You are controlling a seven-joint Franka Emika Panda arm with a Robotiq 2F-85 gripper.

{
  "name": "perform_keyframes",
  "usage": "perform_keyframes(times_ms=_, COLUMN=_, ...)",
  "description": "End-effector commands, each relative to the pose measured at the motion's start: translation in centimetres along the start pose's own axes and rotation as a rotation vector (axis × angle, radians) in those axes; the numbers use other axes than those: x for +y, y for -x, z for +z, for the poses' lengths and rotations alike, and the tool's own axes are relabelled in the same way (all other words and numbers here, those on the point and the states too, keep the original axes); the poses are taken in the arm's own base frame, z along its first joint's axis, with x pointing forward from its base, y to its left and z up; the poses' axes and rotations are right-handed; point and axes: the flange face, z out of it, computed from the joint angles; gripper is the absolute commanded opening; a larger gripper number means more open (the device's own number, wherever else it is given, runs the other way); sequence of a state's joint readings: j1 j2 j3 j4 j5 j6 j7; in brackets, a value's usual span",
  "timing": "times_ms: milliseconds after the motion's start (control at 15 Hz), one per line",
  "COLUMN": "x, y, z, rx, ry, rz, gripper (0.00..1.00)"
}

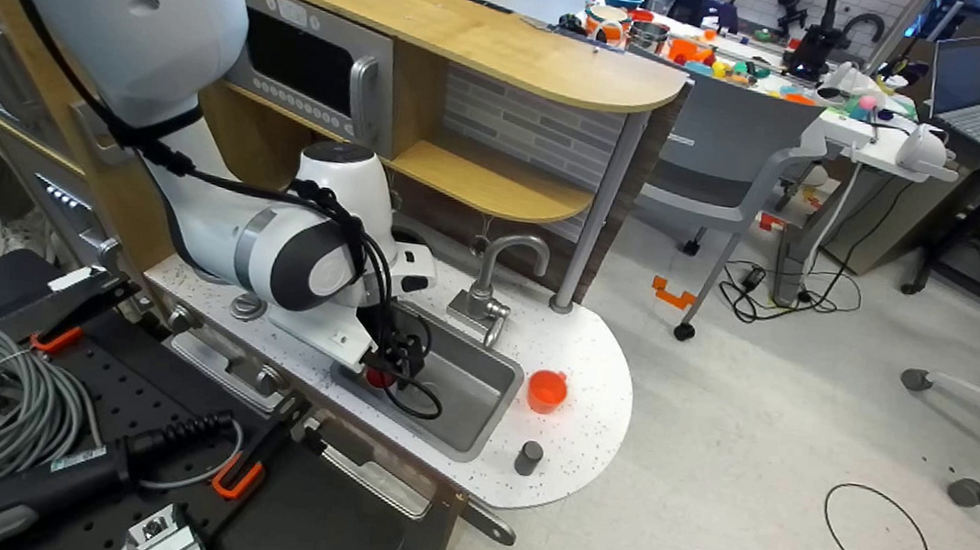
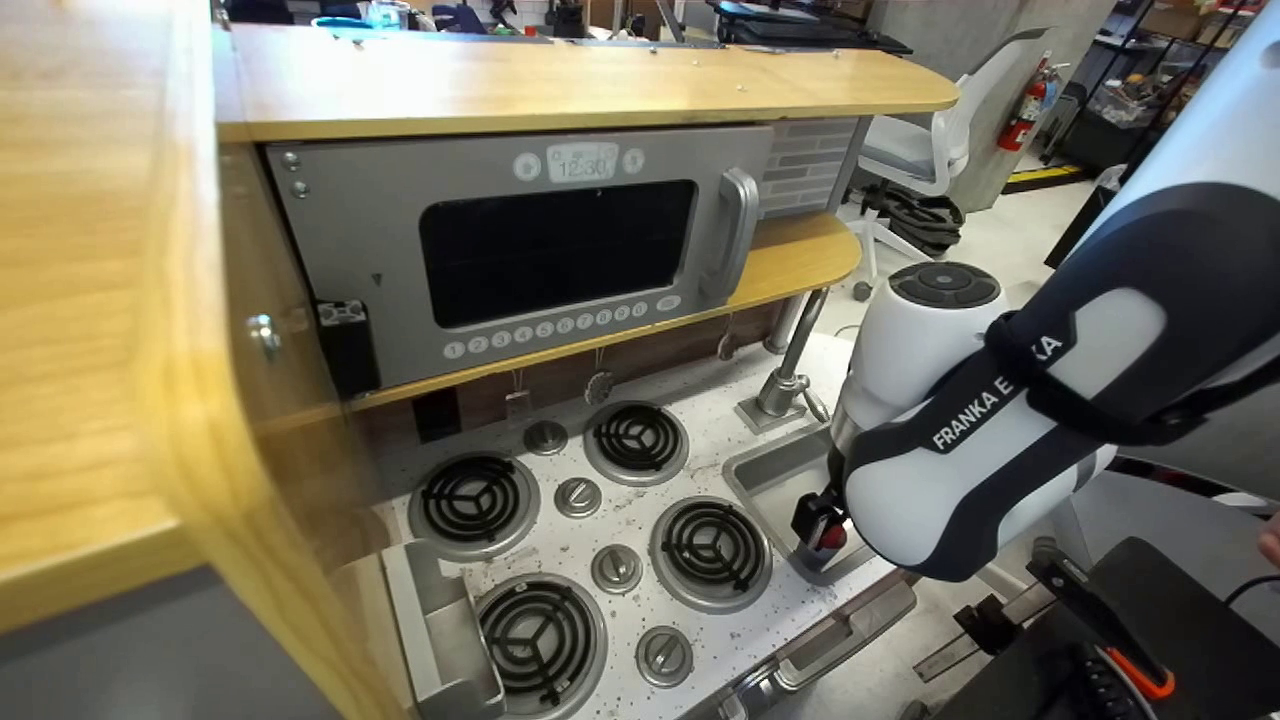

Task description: Take the bottle in the blue cup and put it in the sink

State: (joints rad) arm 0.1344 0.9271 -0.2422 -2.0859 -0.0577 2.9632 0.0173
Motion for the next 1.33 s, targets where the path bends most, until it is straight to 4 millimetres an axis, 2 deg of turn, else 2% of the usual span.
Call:
perform_keyframes(times_ms=0, x=-0.4, y=-0.5, z=-0.8, rx=0.012, ry=-0.006, rz=-0.035, gripper=0.58)
perform_keyframes(times_ms=267, x=-0.3, y=-0.7, z=-1.1, rx=0.014, ry=-0.007, rz=-0.035, gripper=0.27)
perform_keyframes(times_ms=333, x=-0.1, y=-0.6, z=-1.6, rx=0.013, ry=-0.008, rz=-0.031, gripper=0.18)
perform_keyframes(times_ms=400, x=0.2, y=-0.3, z=-2.2, rx=0.007, ry=-0.016, rz=-0.026, gripper=0.14)
perform_keyframes(times_ms=667, x=1.1, y=1.1, z=-5.7, rx=-0.016, ry=-0.017, rz=0.000, gripper=0.13)
perform_keyframes(times_ms=933, x=2.8, y=2.4, z=-11.0, rx=0.018, ry=-0.029, rz=0.025, gripper=0.13)
perform_keyframes(times_ms=1133, x=5.0, y=1.8, z=-14.1, rx=0.069, ry=-0.012, rz=0.040, gripper=0.13)
perform_keyframes(times_ms=1267, x=6.8, y=1.2, z=-14.8, rx=0.089, ry=0.004, rz=0.055, gripper=0.13)
